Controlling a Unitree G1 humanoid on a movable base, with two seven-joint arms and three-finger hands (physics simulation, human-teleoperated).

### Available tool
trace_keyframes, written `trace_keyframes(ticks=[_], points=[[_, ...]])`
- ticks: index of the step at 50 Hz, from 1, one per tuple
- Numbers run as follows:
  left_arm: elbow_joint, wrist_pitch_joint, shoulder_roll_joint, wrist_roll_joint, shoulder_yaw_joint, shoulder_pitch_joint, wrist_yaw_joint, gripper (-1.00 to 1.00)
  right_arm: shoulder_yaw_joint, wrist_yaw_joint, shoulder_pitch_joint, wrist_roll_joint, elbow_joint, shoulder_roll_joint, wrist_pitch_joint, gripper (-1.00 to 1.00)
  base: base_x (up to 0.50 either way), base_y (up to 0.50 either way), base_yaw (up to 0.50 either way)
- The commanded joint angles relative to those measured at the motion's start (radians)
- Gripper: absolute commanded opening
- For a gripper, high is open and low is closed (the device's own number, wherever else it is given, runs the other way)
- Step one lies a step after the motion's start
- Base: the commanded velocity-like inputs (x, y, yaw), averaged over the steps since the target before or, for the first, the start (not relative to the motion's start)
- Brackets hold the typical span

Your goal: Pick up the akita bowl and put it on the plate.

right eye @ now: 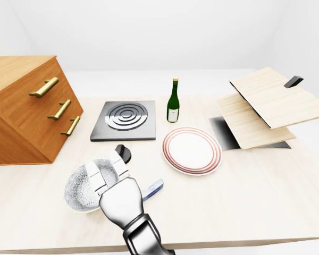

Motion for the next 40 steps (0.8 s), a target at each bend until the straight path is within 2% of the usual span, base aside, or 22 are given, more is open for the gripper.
trace_keyframes(ticks=[1, 14, 20, 22, 25, 32, 40], points=[[-0.002, 0.0, 0.0, -0.005, 0.001, 0.001, 0.01, 1.0, 0.016, 0.034, -0.038, -0.001, 0.121, 0.046, 0.0, 1.0, 0.0, 0.0, 0.0], [-0.002, 0.0, 0.0, -0.018, 0.002, 0.0, 0.017, 1.0, 0.077, 0.04, -0.044, 0.022, 0.229, 0.085, 0.0, 1.0, 0.0, 0.0, 0.0], [-0.001, 0.0, 0.0, -0.019, 0.001, 0.001, 0.016, 1.0, 0.067, 0.049, -0.07, -0.003, 0.307, 0.11, 0.0, 1.0, 0.0, 0.0, 0.0], [-0.001, 0.0, 0.0, -0.02, 0.001, 0.001, 0.016, 1.0, 0.06, 0.04, -0.071, 0.041, 0.307, 0.11, 0.0, 1.0, 0.0, 0.0, 0.0], [-0.001, 0.0, 0.0, -0.021, 0.001, 0.001, 0.015, 1.0, 0.061, 0.068, -0.078, 0.002, 0.344, 0.121, 0.0, 1.0, 0.0, 0.0, 0.0], [0.0, 0.0, 0.0, -0.022, 0.0, 0.001, 0.013, 1.0, 0.036, 0.111, -0.092, 0.032, 0.358, 0.154, 0.0, 1.0, 0.0, 0.0, 0.0], [-0.001, 0.0, 0.0, -0.023, 0.001, 0.001, 0.014, 1.0, 0.047, 0.118, -0.094, 0.052, 0.334, 0.149, 0.0, 1.0, 0.0, 0.0, 0.0]])
